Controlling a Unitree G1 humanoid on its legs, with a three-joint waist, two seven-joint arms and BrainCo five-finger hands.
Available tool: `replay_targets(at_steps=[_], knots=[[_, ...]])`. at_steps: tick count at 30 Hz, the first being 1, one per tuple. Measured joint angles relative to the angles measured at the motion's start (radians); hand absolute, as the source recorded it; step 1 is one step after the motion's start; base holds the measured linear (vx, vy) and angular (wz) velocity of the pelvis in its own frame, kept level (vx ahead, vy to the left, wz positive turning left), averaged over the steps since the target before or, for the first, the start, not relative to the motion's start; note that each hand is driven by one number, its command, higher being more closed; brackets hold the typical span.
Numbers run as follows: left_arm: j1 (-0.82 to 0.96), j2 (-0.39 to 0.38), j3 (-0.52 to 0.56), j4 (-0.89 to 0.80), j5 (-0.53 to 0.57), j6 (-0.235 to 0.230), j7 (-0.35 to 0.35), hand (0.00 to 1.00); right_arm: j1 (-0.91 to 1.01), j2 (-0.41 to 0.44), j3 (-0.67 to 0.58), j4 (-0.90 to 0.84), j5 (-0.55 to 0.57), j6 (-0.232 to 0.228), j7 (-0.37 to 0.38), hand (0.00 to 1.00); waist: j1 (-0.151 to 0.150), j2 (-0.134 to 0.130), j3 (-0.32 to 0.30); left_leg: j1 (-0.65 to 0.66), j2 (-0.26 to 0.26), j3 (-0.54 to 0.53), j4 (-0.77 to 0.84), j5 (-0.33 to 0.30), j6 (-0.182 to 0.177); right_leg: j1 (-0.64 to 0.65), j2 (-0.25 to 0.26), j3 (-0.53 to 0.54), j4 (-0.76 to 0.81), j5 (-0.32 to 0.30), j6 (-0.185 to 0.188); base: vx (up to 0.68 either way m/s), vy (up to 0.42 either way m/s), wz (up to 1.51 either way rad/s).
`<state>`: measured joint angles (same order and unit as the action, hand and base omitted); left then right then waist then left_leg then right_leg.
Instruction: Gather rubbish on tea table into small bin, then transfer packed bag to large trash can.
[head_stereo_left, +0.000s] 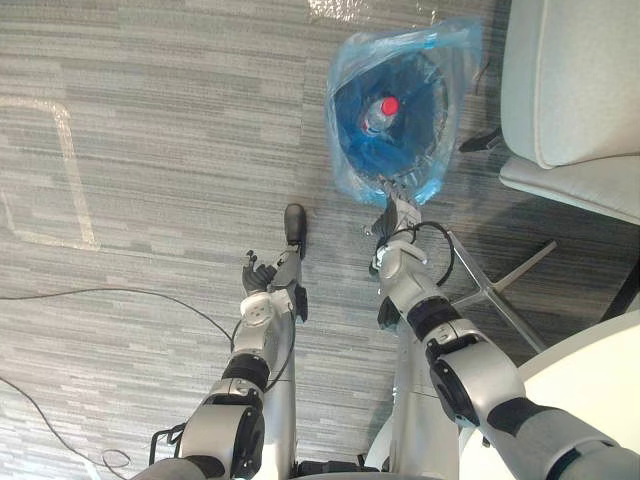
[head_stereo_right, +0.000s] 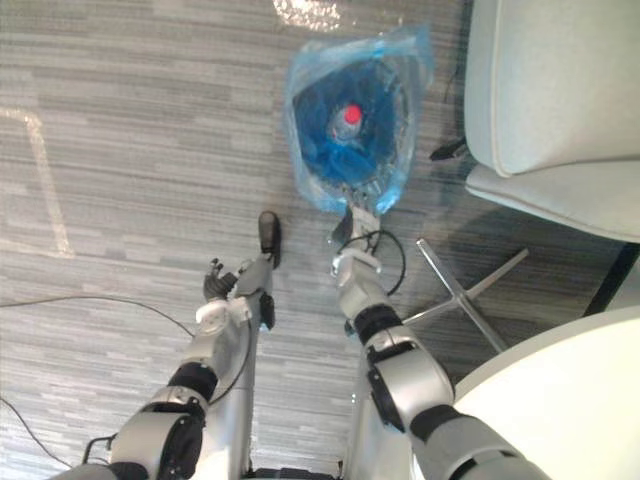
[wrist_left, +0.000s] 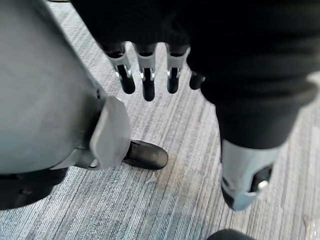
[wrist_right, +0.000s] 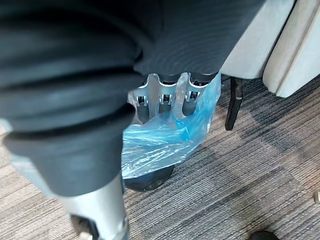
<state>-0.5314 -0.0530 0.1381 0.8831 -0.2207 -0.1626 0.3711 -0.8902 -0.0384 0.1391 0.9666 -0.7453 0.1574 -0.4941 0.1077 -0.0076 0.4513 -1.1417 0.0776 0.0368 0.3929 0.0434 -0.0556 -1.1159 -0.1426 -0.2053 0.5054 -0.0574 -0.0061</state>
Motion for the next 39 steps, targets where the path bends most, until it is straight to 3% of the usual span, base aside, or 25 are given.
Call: replay_targets(at_steps=[12,21,31,39], knots=[[0.000,0.001,-0.001,-0.009,-0.019,-0.001,-0.001,0.00,-0.021,-0.008,0.004,-0.023,0.064,-0.015,-0.002,1.00,0.002,0.000,0.000,-0.008,0.000,-0.004,-0.003,0.004,0.000,-0.005,0.001,-0.004,-0.002,0.000,-0.001,0.00,-0.004,0.01],[0.000,0.004,0.000,-0.010,-0.019,0.002,-0.001,0.00,0.027,-0.024,0.012,-0.170,0.122,-0.037,-0.028,1.00,0.003,0.000,0.000,-0.008,0.009,0.001,0.019,0.001,0.000,0.003,0.008,-0.001,-0.005,0.004,-0.003,-0.01,-0.018,-0.04],[0.041,0.006,0.012,-0.010,-0.017,0.042,-0.004,0.00,0.205,-0.021,0.062,-0.382,0.330,-0.134,-0.013,1.00,0.002,0.000,0.000,0.084,0.036,0.011,0.041,-0.030,0.005,0.112,0.033,0.000,-0.032,0.017,-0.008,-0.01,-0.018,-0.09],[0.110,0.002,0.031,-0.009,-0.001,0.066,-0.005,0.00,0.357,-0.001,0.066,-0.503,0.485,-0.186,0.051,1.00,-0.002,-0.006,-0.004,0.255,0.037,0.026,-0.018,-0.025,-0.003,0.279,0.041,0.001,-0.096,0.023,-0.006,0.03,-0.009,-0.01]])
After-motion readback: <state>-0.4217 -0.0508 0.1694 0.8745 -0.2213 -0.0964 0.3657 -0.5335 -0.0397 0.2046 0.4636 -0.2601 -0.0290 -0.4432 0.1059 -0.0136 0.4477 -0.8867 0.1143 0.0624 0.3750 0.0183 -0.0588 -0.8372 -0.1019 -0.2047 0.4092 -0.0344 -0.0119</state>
